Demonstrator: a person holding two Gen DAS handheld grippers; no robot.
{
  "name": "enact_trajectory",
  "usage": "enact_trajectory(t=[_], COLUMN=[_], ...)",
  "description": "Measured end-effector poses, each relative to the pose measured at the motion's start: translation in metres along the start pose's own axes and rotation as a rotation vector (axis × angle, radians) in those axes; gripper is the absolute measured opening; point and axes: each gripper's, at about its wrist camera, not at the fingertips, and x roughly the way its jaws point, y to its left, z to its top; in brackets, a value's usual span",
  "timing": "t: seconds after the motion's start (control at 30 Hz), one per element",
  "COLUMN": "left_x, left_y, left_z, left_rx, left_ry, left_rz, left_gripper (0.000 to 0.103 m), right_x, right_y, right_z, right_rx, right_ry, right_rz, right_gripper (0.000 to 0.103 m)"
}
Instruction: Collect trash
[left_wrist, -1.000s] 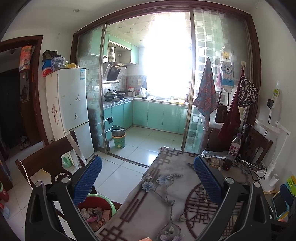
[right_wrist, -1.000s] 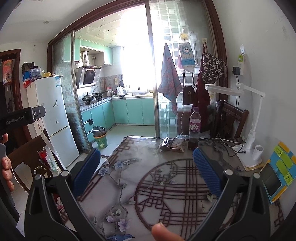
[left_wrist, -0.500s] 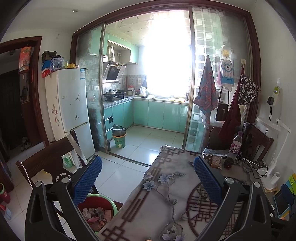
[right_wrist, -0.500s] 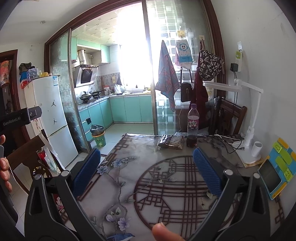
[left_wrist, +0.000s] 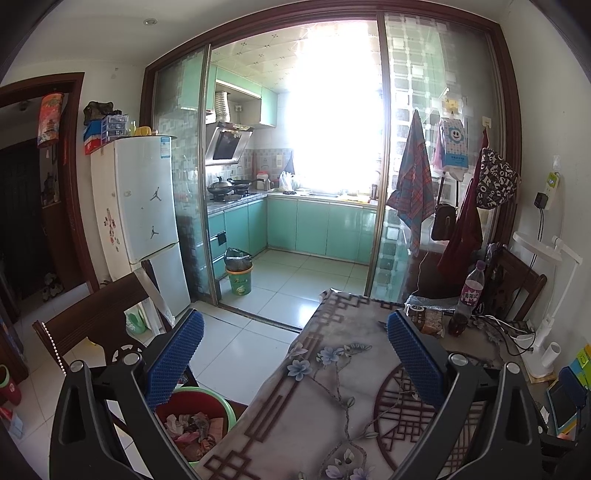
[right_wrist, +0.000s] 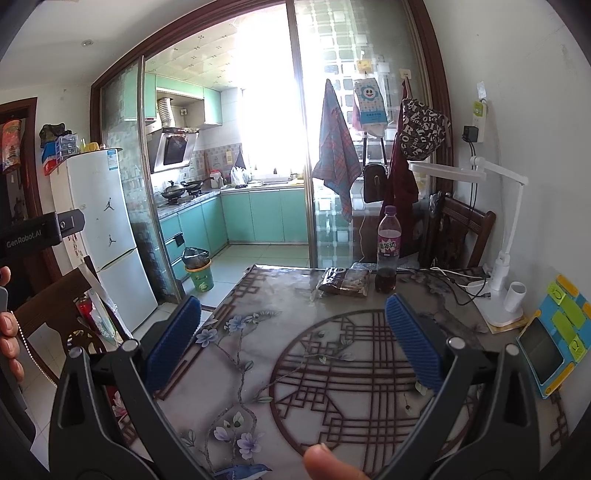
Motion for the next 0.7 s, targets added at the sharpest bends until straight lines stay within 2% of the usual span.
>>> enact_trajectory(t=[0.27,0.43,0.57,0.7], left_x=[0.011,0.025,0.066,0.133], left_y=[0.004,-0.008,-0.026,-0.049], left_z=[-0.007,-0.018,-0.049,-0.119], left_rx=[0.005,0.045,0.081,0.142], left_ry=[0.03,0.064,0.17,0.327], left_rz=[-0.014,-0.031,-0.077,-0.108], left_gripper=[0.095,0.095,0.095,0.095], right_x=[0.006,0.016,0.035,0.069], right_y=[-0.001,-0.009,-0.026,-0.065], right_z=[-0.001,-0.009,-0.03,-0.078], right_rx=[0.004,0.015,0.003,0.0], right_ry=[0.019,0.048,0.117,0.241], right_rz=[-0.008,-0.025,-0.069,-0.186], right_gripper=[0.099,0.099,0.099,0.099])
